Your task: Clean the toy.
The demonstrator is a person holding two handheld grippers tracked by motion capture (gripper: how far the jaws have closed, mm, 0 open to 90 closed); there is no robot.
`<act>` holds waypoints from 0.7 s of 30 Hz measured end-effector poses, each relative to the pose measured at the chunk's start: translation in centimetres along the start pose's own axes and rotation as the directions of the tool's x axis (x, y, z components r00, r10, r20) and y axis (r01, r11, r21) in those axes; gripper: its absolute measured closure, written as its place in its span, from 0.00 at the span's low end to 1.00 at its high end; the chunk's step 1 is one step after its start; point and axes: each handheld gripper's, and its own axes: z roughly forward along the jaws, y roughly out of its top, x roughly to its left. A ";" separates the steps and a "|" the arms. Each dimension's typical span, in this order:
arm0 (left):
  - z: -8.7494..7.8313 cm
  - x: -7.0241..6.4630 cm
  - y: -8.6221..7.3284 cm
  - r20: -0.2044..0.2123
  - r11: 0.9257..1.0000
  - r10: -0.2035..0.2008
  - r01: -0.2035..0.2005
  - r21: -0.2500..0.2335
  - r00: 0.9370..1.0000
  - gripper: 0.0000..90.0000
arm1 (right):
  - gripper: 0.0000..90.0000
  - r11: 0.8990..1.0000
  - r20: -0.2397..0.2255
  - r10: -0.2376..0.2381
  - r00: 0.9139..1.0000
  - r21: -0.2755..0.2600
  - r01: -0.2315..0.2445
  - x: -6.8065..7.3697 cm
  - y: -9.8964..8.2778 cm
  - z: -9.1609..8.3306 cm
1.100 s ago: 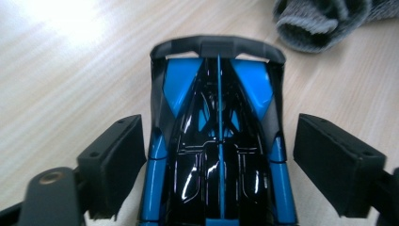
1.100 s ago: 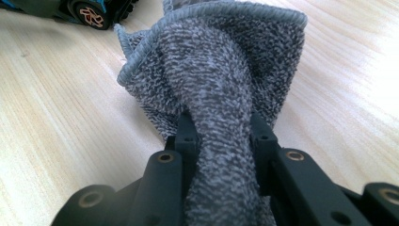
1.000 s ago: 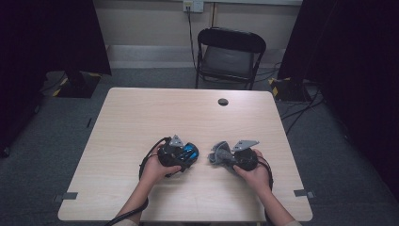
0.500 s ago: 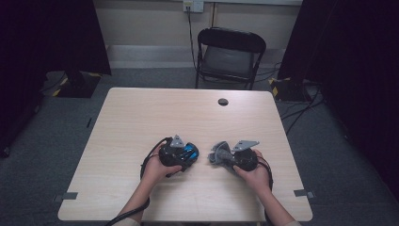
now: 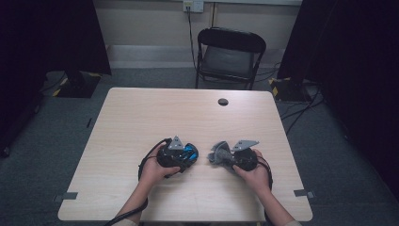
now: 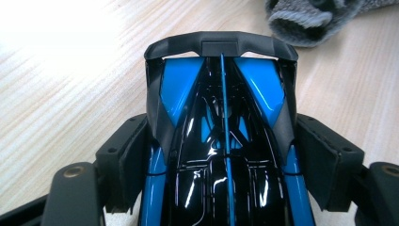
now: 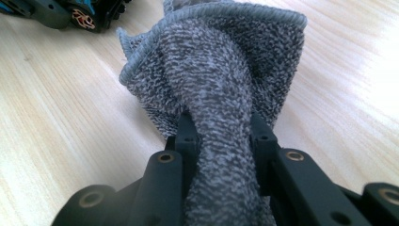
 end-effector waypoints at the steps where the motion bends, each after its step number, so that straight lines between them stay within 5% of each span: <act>1: -0.1 -0.1 0.1 0.001 1.000 0.001 -0.001 0.000 1.000 0.28 | 0.80 1.000 -0.001 -0.001 1.000 0.001 0.001 0.1 0.0 0.0; 8: -0.4 -1.0 0.2 0.041 1.000 0.020 -0.021 0.017 0.999 0.28 | 0.80 1.000 -0.017 -0.013 1.000 -0.004 0.013 0.7 0.6 0.2; 11: -0.3 -1.5 0.1 0.051 0.997 0.070 -0.072 0.036 0.996 0.28 | 0.80 1.000 -0.021 -0.009 1.000 -0.003 0.009 0.7 0.6 0.3; 21: -0.5 -1.7 -0.7 0.054 0.999 0.018 -0.020 0.031 0.998 0.28 | 0.80 1.000 -0.022 -0.005 1.000 -0.004 0.005 0.7 0.5 0.3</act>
